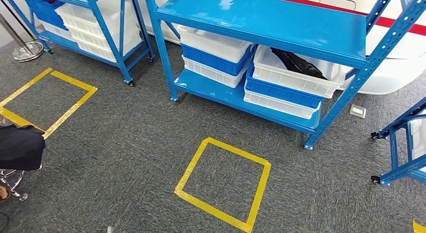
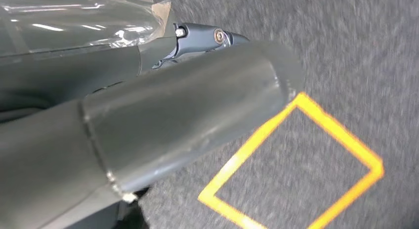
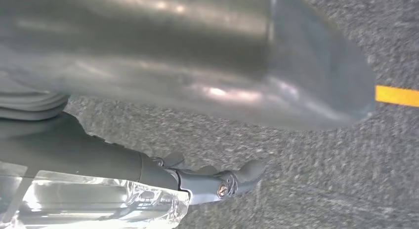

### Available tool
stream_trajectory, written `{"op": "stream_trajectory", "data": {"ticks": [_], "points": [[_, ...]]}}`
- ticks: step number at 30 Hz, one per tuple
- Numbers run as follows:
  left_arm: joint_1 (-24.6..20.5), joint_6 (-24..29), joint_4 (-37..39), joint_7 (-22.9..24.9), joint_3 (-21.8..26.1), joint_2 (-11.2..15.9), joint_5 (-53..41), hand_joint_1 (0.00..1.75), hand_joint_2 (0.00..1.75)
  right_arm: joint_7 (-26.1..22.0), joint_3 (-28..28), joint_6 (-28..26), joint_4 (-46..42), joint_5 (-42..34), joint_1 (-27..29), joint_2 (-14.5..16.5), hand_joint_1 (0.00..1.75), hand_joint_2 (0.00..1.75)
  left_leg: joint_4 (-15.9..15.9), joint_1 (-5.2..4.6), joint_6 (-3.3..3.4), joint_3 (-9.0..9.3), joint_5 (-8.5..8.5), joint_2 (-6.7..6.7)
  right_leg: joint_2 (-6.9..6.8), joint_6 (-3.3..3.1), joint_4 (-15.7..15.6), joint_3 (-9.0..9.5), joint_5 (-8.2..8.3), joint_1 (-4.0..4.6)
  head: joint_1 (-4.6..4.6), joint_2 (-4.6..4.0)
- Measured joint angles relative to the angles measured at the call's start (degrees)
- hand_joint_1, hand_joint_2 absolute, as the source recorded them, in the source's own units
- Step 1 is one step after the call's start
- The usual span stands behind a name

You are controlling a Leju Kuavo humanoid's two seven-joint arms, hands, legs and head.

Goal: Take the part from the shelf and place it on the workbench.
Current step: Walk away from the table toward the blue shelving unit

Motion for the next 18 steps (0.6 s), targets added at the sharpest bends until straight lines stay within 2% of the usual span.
{"op": "stream_trajectory", "data": {"ticks": [2, 3, 4, 5, 6, 7, 8, 9, 12, 13, 14, 16, 17, 18], "points": [[0.01, -0.03, 0.00, 0.07, -0.07, -0.01, -0.04, 0.00, 0.00, 0.00, -0.06, 0.00, 0.01, -0.01, 0.09, -0.01, 0.00, 0.00, 6.81, 0.12, -0.41, -5.14, -2.44, 0.00, 0.13, -0.23, 0.01, 0.76, -0.82, 0.09, -0.04, 0.00], [0.04, -0.03, 0.00, 0.13, -0.11, -0.01, -0.05, 0.00, 0.00, 0.00, -0.10, 0.00, 0.02, -0.01, 0.24, -0.01, 0.00, 0.00, 7.73, 0.14, -0.45, -6.71, -2.39, 0.01, 0.24, -0.16, 0.01, 1.29, -1.31, 0.11, -0.07, 0.00], [0.06, -0.01, 0.00, 0.20, -0.15, -0.01, -0.05, 0.00, 0.00, 0.00, -0.14, 0.00, 0.02, -0.02, 0.40, -0.01, 0.00, 0.00, 6.72, 0.14, -0.36, -7.34, -1.22, 0.01, 0.36, -0.05, 0.01, 1.99, -1.87, 0.12, -0.07, 0.00], [0.08, 0.00, 0.00, 0.26, -0.18, 0.01, -0.05, 0.00, 0.00, -0.01, -0.18, 0.00, 0.02, -0.02, 0.49, 0.00, 0.00, 0.00, 3.72, 0.12, -0.13, -6.92, 1.15, 0.01, 0.47, 0.08, 0.00, 2.79, -2.46, 0.12, -0.07, 0.00], [0.10, 0.01, 0.00, 0.30, -0.20, 0.05, -0.05, 0.00, 0.00, -0.01, -0.20, 0.00, 0.02, -0.02, 0.55, 0.02, 0.00, 0.00, -0.16, 0.07, 0.21, -6.02, 4.27, 0.01, 0.56, 0.21, -0.05, 3.39, -3.05, 0.13, -0.09, 0.00], [0.11, 0.02, 0.00, 0.32, -0.21, 0.11, -0.05, 0.00, 0.00, -0.02, -0.23, 0.00, 0.03, -0.02, 0.55, 0.06, 0.00, 0.00, -3.53, -0.09, 0.60, -5.17, 6.60, 0.02, 0.68, 0.46, -0.10, 3.97, -3.65, 0.23, -0.05, 0.00], [0.10, 0.00, 0.00, 0.33, -0.23, 0.17, -0.05, 0.00, 0.00, -0.04, -0.27, 0.00, 0.03, -0.02, 0.49, 0.10, 0.00, 0.00, -5.90, -0.27, 0.98, -4.50, 8.16, 0.01, 0.75, 0.77, -0.24, 4.25, -4.17, 0.34, -0.02, 0.00], [0.10, 0.00, 0.00, 0.33, -0.26, 0.18, -0.07, 0.00, 0.00, -0.05, -0.31, -0.01, 0.04, -0.04, 0.46, 0.12, 0.00, 0.00, -7.11, -0.48, 1.34, -4.12, 8.82, -0.02, 0.80, 1.14, -0.43, 4.50, -4.45, 0.50, 0.00, 0.00], [0.13, -0.01, 0.00, 0.33, -0.35, 0.02, -0.08, 0.00, 0.00, -0.11, -0.39, -0.02, 0.04, -0.09, 0.48, 0.15, 0.00, 0.00, -8.47, -0.68, 2.47, -2.54, 8.68, -0.10, 0.78, 2.31, 0.24, 5.19, -4.28, 0.88, -0.04, 0.00], [0.14, -0.01, 0.00, 0.32, -0.35, -0.03, -0.07, 0.00, 0.00, -0.14, -0.39, -0.02, 0.04, -0.08, 0.47, 0.18, 0.00, 0.00, -8.98, -0.60, 2.91, -1.75, 8.58, -0.08, 0.73, 2.52, 2.12, 4.39, -4.27, 0.88, -0.04, 0.00], [0.13, -0.01, 0.00, 0.31, -0.36, -0.06, -0.07, 0.00, 0.00, -0.17, -0.40, -0.02, 0.04, -0.07, 0.43, 0.19, 0.00, 0.00, -9.39, -0.51, 3.25, -0.98, 8.38, -0.12, 0.66, 2.55, 5.20, 2.57, -4.71, 0.81, -0.02, 0.00], [0.10, 0.00, 0.00, 0.31, -0.36, -0.04, -0.06, 0.00, 0.00, -0.24, -0.41, -0.02, 0.04, -0.02, 0.42, 0.19, 0.00, 0.00, -9.76, -0.46, 3.68, 0.04, 7.55, -0.10, 0.58, 2.48, 12.97, -2.71, -6.99, 0.53, -0.01, 0.00], [0.12, 0.02, 0.00, 0.35, -0.36, -0.03, -0.04, 0.00, 0.00, -0.27, -0.42, -0.02, 0.04, -0.01, 0.53, 0.16, 0.00, 0.00, -9.77, -0.46, 3.69, 0.52, 7.08, -0.18, 0.56, 2.54, 15.81, -5.17, -8.32, 0.41, -0.01, 0.00], [0.19, 0.04, 0.00, 0.40, -0.36, -0.04, -0.02, 0.00, 0.00, -0.28, -0.43, -0.02, 0.04, 0.02, 0.67, 0.13, 0.00, 0.00, -9.76, -0.45, 3.62, 1.08, 6.58, -0.29, 0.56, 2.78, 16.86, -6.76, -9.04, 0.28, -0.01, 0.00]]}}
